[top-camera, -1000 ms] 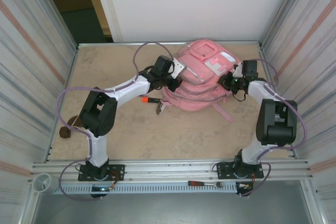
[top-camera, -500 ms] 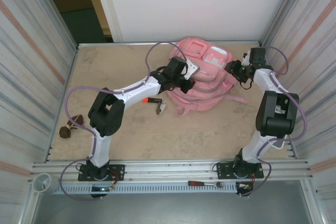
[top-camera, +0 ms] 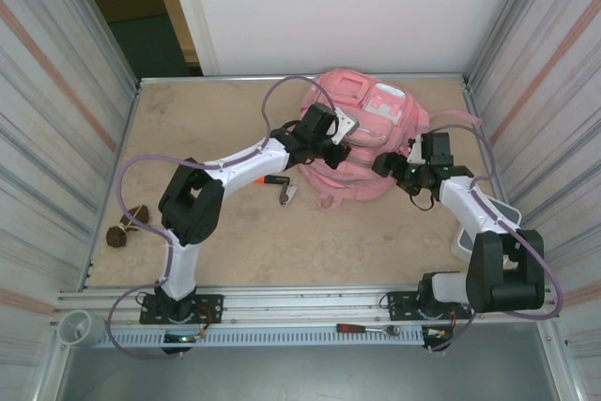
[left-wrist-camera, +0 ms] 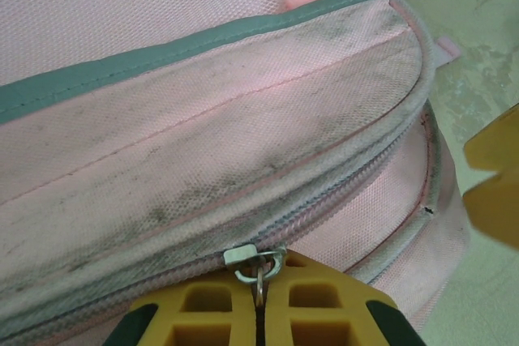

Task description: Pack the student bag

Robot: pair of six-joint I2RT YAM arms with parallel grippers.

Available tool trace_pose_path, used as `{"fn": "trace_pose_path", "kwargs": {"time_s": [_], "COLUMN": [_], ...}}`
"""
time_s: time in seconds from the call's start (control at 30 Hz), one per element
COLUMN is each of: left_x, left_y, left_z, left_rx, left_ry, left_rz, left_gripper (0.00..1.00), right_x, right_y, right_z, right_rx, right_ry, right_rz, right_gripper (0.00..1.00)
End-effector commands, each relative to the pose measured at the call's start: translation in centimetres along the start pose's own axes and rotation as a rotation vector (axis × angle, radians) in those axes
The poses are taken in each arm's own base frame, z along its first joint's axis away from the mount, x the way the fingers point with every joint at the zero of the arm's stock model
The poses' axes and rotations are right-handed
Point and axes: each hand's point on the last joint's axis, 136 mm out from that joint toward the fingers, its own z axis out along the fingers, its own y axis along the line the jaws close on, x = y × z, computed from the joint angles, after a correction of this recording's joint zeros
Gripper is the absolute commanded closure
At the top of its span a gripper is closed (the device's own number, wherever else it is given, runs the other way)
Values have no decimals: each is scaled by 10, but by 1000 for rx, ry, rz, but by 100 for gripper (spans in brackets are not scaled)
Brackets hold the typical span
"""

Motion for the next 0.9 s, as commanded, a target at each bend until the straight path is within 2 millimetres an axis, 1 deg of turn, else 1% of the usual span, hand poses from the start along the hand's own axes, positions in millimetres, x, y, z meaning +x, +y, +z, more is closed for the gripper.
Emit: {"fn": "trace_pose_path", "kwargs": {"time_s": [0.0, 0.03, 0.07, 0.13, 0.17, 0.2, 0.27, 0.3, 0.37, 0.5, 0.6, 0.67, 0.77, 0.87], "left_x": [-12, -11, -10, -8, -8, -7, -3, -3, 1, 12, 20, 24, 29, 31], "left_y": [3, 3, 3, 5, 7, 8, 13, 16, 27, 57, 76, 85, 90, 80], "left_z": [-4, -4, -5, -7, -9, -11, -15, -18, -23, -34, -39, -41, -44, -48], "left_rx": [-24, -25, -29, -39, -48, -56, -72, -78, -94, -147, -180, -200, -216, -186], "left_ry": [-32, -31, -30, -24, -24, -22, -19, -22, -23, -18, -4, 6, 17, 15], "left_rz": [4, 6, 6, 11, 14, 20, 21, 21, 10, -25, -51, -57, -56, -61], "left_gripper": [100, 100, 100, 100, 100, 100, 100, 100, 100, 100, 100, 100, 100, 100], "right_x": [4, 5, 4, 2, 0, -2, -4, -4, -5, -10, -13, -14, -18, -27], "right_y": [16, 19, 21, 20, 17, 14, 3, -3, -13, -31, -33, -31, -28, -28], "right_z": [16, 20, 23, 25, 25, 23, 20, 17, 12, -3, -10, -11, -12, -14], "right_rx": [-69, -71, -72, -69, -59, -47, -9, 3, 22, 46, 37, 31, 29, 33], "right_ry": [16, 20, 18, 10, 3, -7, -16, -17, -19, -43, -46, -36, -17, -16], "right_rz": [-6, -15, -26, -32, -34, -39, -37, -33, -18, 13, 14, 4, -7, -11], "right_gripper": [22, 24, 30, 46, 56, 67, 82, 88, 95, 100, 100, 100, 100, 100]}}
